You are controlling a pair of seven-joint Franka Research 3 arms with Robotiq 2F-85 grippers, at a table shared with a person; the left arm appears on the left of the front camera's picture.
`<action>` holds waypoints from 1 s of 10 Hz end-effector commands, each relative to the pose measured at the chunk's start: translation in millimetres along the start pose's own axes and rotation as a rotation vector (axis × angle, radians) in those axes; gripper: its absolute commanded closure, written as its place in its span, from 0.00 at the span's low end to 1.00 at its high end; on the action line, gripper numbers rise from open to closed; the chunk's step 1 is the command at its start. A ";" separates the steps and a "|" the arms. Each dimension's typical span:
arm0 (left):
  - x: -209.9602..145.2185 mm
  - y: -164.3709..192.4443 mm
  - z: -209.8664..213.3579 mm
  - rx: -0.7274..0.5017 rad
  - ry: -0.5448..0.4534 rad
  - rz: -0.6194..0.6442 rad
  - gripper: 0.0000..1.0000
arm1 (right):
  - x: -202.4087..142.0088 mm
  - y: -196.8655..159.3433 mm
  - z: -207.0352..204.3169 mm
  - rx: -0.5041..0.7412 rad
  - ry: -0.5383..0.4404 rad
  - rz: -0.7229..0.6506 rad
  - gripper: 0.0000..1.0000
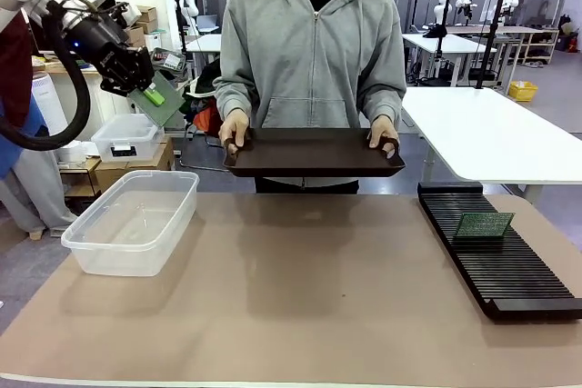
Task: Sort PCBs into racks and boxes based on the side picked up.
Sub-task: If the short side of the Blank PCB is picked up, insert it into the PCB Rack ; if the long side is picked up, place it in the Organizing box.
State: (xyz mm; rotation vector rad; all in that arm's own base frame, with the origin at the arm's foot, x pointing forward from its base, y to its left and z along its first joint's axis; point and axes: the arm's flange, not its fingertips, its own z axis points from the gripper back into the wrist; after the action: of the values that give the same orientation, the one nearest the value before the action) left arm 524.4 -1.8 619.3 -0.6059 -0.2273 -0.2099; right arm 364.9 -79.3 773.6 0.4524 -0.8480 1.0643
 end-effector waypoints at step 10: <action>-27.3 111.2 -100.1 0.185 -0.002 0.080 0.97 | -0.2 1.1 -1.3 0.006 -0.007 0.001 0.00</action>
State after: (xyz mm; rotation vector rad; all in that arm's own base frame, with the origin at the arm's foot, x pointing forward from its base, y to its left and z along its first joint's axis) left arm 542.7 33.4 479.5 -0.4568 -0.1817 -0.0904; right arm 364.9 -79.3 773.6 0.4524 -0.8480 1.0642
